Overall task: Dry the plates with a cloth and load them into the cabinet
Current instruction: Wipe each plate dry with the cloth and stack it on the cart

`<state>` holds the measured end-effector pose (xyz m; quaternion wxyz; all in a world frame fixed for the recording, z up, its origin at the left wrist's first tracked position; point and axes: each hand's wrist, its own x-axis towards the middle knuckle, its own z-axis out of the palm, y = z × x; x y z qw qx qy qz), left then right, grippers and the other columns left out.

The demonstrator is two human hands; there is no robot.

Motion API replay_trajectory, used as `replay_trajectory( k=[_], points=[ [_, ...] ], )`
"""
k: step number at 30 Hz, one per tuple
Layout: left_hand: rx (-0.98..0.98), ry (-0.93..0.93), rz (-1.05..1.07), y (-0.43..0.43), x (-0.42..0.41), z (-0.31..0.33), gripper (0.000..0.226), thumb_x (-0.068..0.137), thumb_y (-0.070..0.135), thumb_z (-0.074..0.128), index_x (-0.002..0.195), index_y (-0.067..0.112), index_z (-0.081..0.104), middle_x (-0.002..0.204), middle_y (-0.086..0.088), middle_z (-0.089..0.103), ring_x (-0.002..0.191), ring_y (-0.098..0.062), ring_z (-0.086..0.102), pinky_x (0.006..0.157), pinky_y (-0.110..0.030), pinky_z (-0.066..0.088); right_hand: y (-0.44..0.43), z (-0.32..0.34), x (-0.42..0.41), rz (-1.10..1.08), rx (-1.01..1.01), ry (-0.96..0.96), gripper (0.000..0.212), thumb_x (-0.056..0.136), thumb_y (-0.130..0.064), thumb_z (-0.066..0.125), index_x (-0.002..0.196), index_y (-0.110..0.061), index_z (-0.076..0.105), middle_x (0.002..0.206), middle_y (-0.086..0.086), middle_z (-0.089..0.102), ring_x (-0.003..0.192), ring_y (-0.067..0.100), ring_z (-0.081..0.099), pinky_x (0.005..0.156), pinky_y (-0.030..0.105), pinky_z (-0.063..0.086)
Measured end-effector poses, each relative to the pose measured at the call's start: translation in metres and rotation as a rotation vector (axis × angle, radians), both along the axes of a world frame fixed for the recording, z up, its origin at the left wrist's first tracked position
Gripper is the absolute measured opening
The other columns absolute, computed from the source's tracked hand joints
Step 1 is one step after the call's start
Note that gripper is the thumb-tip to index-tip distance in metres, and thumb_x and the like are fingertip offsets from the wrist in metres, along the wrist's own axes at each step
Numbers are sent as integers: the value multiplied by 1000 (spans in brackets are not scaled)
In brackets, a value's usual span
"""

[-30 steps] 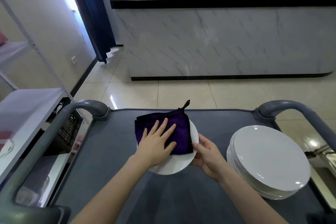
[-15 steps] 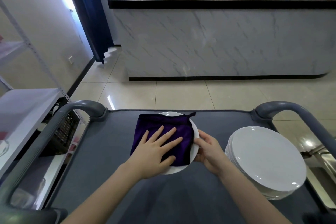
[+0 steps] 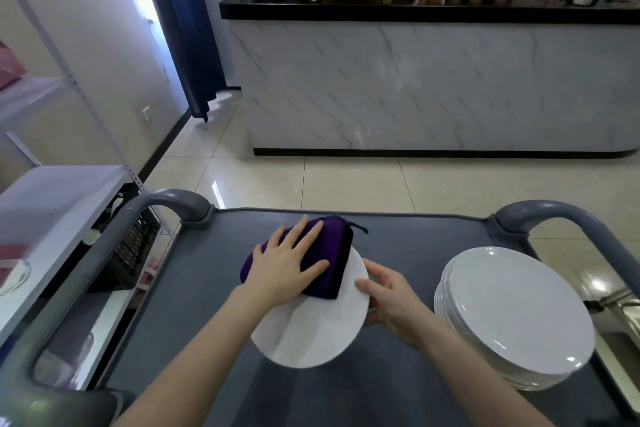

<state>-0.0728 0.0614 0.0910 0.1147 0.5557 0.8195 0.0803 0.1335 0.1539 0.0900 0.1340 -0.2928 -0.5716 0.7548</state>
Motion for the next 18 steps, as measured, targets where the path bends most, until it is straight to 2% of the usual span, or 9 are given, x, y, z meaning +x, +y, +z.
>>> replay_trajectory(
  k=[3, 5, 8, 9, 11, 13, 15, 18],
  points=[
    [36, 37, -100, 10, 0, 9, 70, 88, 73, 35, 146, 56, 1, 155, 17, 19, 139, -25, 25, 109, -53, 28, 1, 4, -3, 18, 51, -33, 40, 99, -10, 48, 121, -38, 66, 113, 8, 73, 99, 31, 71, 72, 47, 60],
    [89, 81, -151, 16, 4, 14, 67, 87, 72, 39, 145, 52, 12, 148, 14, 29, 133, -24, 29, 107, -51, 29, 5, 8, -6, 38, 113, -54, 35, 99, -14, 49, 120, -37, 65, 111, 6, 74, 99, 29, 72, 73, 47, 60],
    [145, 120, -159, 23, 8, 20, 61, 88, 69, 44, 141, 46, 26, 136, 11, 40, 124, -22, 36, 102, -48, 32, 12, 17, -7, 54, 225, -71, 31, 99, -19, 51, 110, -42, 67, 106, 1, 76, 97, 22, 73, 71, 39, 60],
    [151, 101, -147, 25, 7, 22, 58, 88, 68, 46, 139, 44, 30, 132, 11, 42, 119, -21, 39, 99, -45, 35, 14, 19, -8, 52, 279, -71, 33, 100, -17, 50, 110, -43, 68, 107, -1, 75, 99, 20, 72, 74, 37, 60],
    [150, 22, -127, 25, 3, 23, 52, 89, 64, 49, 133, 40, 36, 124, 10, 48, 112, -18, 46, 93, -42, 40, 21, 20, -9, 36, 459, -105, 34, 102, -12, 49, 118, -36, 66, 113, -2, 73, 106, 20, 68, 90, 36, 55],
    [168, -107, -94, 21, 0, 20, 43, 90, 59, 52, 126, 36, 42, 117, 10, 55, 105, -15, 53, 88, -39, 46, 27, 18, -12, 45, 646, -171, 32, 102, -11, 49, 126, -26, 63, 116, -5, 71, 110, 21, 65, 98, 34, 50],
    [207, -256, -23, 14, -1, 14, 32, 92, 54, 53, 116, 34, 46, 107, 11, 60, 96, -14, 59, 81, -38, 51, 30, 20, -12, 14, 728, -216, 32, 101, -11, 50, 127, -26, 63, 115, -19, 67, 113, 9, 62, 95, 22, 46],
    [270, -446, 129, 2, -3, 3, 23, 95, 51, 51, 106, 32, 48, 93, 8, 66, 82, -13, 64, 74, -39, 55, 33, 26, -7, -100, 758, -201, 39, 100, -9, 50, 109, -45, 61, 100, -32, 67, 101, -9, 60, 84, 7, 42]
  ],
)
